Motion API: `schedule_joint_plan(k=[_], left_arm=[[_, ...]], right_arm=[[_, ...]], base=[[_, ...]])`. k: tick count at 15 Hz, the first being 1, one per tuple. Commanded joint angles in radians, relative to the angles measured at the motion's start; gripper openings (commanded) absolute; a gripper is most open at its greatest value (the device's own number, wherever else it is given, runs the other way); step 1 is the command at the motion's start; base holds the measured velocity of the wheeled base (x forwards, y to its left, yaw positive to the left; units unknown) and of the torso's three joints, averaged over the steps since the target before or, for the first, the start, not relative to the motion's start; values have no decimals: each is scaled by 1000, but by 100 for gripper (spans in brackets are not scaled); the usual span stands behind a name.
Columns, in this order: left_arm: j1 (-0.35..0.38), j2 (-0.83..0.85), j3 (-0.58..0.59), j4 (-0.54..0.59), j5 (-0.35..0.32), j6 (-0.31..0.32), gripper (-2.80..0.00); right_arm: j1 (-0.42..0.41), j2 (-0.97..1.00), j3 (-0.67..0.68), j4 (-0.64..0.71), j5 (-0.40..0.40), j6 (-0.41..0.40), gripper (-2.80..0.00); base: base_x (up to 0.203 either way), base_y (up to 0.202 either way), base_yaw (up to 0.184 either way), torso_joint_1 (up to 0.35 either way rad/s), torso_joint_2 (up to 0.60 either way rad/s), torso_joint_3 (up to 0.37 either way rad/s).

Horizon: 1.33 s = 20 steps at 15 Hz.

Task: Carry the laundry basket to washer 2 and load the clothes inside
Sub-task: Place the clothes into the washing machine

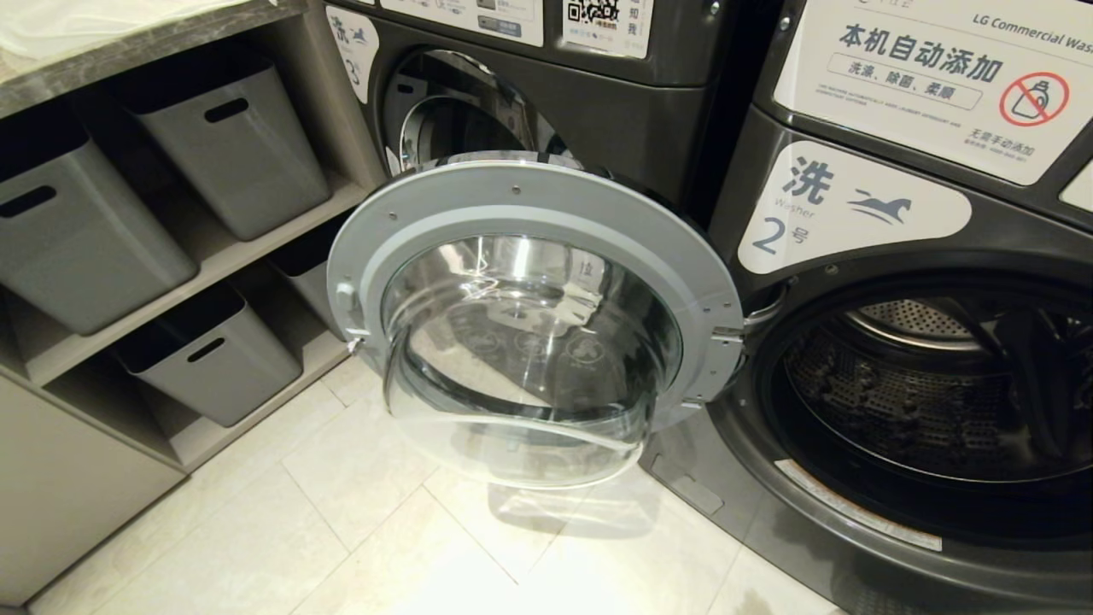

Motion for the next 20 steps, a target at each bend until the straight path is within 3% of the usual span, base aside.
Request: schedule_joint_plan(k=[1, 9, 20], left_arm=[[0, 0, 2, 0, 0, -1, -280], [0, 0, 2, -2, 0, -1, -280], [0, 2, 2, -2, 0, 0, -280]], right_arm=[[0, 0, 0, 1, 0, 0, -280], [0, 0, 0, 2, 0, 1, -280], [0, 2, 0, 2, 0, 1, -280]], base=[[0, 0, 0, 0, 0, 0], [-8, 0, 0, 1, 1, 1], [-192, 0, 2, 2, 2, 4]])
